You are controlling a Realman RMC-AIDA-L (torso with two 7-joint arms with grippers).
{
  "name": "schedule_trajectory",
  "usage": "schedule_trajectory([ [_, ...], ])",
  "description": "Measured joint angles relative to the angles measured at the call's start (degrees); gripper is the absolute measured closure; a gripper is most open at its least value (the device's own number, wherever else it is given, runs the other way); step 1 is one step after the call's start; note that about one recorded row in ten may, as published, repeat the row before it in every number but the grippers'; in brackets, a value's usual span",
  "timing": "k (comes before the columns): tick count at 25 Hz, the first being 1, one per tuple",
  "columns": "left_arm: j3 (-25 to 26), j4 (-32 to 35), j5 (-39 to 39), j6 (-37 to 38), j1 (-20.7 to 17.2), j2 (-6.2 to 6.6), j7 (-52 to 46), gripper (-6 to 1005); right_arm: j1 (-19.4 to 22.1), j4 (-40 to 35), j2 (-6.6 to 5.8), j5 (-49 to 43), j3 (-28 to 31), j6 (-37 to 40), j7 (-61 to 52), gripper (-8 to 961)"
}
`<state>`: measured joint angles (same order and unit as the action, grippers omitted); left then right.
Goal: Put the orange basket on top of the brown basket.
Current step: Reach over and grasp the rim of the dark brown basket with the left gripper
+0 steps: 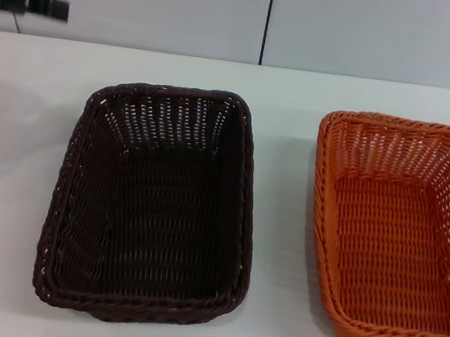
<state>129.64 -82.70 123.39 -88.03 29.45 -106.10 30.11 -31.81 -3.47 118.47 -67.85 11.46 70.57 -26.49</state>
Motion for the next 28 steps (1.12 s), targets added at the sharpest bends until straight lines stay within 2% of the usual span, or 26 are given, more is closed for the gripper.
schedule_trajectory([
  [2,-0.5,-6.2,9.5,-3.4,1.2,-3.61,-3.0,147,0.2,-0.1,0.0,0.0,0.5,-0.5,0.0,288],
  [3,-0.5,-6.2,9.5,-3.4,1.2,-3.61,-3.0,147,0.2,-0.1,0.0,0.0,0.5,-0.5,0.0,288],
  [4,-0.7,-8.1,13.6,-4.6,1.7,-5.19,-3.8,147,0.3,-0.1,0.0,0.0,0.7,-0.5,0.0,288],
  [6,-0.8,-9.9,18.5,-5.8,2.4,-7.41,-4.2,149,0.4,-0.1,0.0,0.0,0.8,-0.5,0.0,288],
  [7,-0.8,-11.1,23.9,-6.7,3.2,-9.88,-4.6,150,0.5,-0.1,0.0,0.0,0.8,-0.5,0.0,288],
  [8,-0.8,-11.1,23.9,-6.7,3.2,-9.88,-4.6,151,0.5,-0.1,0.0,0.0,0.8,-0.5,0.0,288],
  [10,-2.6,-11.8,28.0,-6.9,3.4,-11.76,-6.3,153,0.5,-0.2,0.0,0.0,0.8,-0.5,0.0,288],
  [11,-2.6,-11.8,28.0,-6.9,3.4,-11.76,-6.3,154,0.5,-0.2,0.0,0.0,0.8,-0.6,0.0,288],
  [12,-6.4,-11.5,29.2,-5.8,2.5,-11.78,-9.0,154,0.5,-0.4,0.0,0.0,0.8,-0.7,0.0,288],
  [16,-10.2,-10.8,29.5,-3.5,1.1,-11.73,-11.5,158,0.5,-0.5,0.0,0.0,0.8,-1.3,0.0,288],
  [28,-13.1,-3.9,29.3,1.1,0.5,-11.93,-13.5,169,0.3,-0.6,0.0,0.0,0.8,-2.6,0.0,287],
])
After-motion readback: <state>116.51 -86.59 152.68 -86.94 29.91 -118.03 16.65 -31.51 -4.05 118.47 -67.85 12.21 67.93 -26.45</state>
